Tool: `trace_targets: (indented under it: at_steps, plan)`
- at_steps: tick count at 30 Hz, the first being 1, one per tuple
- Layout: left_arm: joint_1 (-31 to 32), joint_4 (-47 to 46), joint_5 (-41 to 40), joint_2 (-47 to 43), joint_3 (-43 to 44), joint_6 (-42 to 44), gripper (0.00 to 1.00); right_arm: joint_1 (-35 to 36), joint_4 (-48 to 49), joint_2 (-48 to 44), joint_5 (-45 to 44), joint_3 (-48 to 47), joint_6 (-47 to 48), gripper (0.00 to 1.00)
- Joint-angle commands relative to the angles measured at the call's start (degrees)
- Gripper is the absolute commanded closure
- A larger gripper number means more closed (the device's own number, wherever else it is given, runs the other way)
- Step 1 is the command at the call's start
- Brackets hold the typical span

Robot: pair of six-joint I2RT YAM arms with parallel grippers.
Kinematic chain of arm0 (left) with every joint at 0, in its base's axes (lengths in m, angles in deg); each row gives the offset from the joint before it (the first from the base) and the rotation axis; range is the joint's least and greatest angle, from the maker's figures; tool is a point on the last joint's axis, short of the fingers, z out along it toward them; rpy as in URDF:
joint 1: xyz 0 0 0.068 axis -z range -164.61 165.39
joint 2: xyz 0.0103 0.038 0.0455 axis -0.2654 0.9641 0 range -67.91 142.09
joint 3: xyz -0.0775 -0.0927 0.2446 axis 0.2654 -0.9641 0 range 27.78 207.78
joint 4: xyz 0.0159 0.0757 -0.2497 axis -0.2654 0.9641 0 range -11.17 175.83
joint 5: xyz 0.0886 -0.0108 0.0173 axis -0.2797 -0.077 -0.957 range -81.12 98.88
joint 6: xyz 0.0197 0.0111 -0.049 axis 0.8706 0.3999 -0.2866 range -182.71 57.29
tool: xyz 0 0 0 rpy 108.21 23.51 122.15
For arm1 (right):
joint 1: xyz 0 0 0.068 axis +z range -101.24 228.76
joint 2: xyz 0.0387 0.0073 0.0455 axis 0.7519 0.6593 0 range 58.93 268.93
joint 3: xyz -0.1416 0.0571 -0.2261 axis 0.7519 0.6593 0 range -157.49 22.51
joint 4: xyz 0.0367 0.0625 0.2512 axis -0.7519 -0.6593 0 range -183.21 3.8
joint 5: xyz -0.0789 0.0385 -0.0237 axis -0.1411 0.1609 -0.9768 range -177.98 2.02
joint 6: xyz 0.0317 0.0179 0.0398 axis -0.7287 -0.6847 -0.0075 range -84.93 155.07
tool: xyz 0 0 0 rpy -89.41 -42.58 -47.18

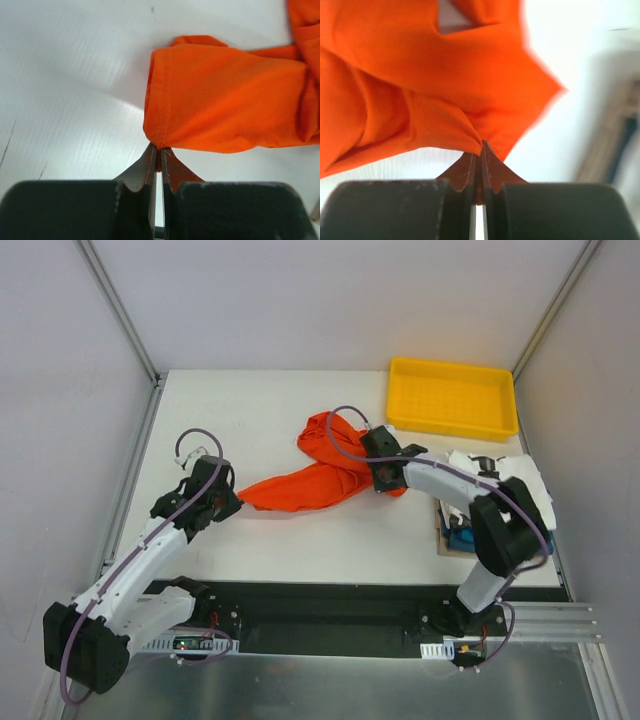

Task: Fold and stack the t-shirts
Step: Flatten out the tshirt

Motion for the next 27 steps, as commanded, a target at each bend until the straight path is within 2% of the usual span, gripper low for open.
trace_targets:
  at_steps: [1, 6, 10, 16, 19, 20, 23, 27]
  plan:
    - [-0.5, 1.1, 3.7, -8.2, 5.6, 2.2, 1.0, 1.2, -8.0, -20.7, -10.5, -1.6, 0.3, 0.99]
    - [-0.5, 1.2, 4.1, -16.9, 13.3, 3.5, 1.0, 1.4, -11.3, -35.8, -12.8, -7.7, 3.8, 0.99]
    - [-0.5, 1.1, 4.6, -20.9, 22.1, 5.2, 1.0, 1.4, -10.4, -44.3, -4.1, -16.4, 8.2, 0.99]
    - [-0.5, 0.9, 8.1, -22.6, 36.8, 7.2, 1.0, 1.4, -13.6, -48.0, 10.0, -34.9, 12.2, 0.99]
    - [-0.5, 0.3, 10.1, -22.8, 43.2, 8.4, 1.0, 1.4, -13.9, -49.3, 19.0, -41.6, 13.2, 0.99]
    - [-0.5, 0.1, 12.4, -22.6, 44.9, 9.2, 1.0, 1.4, -14.0, -49.4, 24.4, -43.2, 13.3, 0.99]
    - [-0.5, 0.0, 17.4, -21.0, 51.6, 10.6, 1.0, 1.4, -13.7, -49.4, 30.9, -49.0, 12.8, 0.99]
    - [-0.5, 0.1, 17.0, -19.0, 58.6, 12.1, 1.0, 1.4, -10.1, -50.1, 33.7, -51.6, 12.0, 0.99]
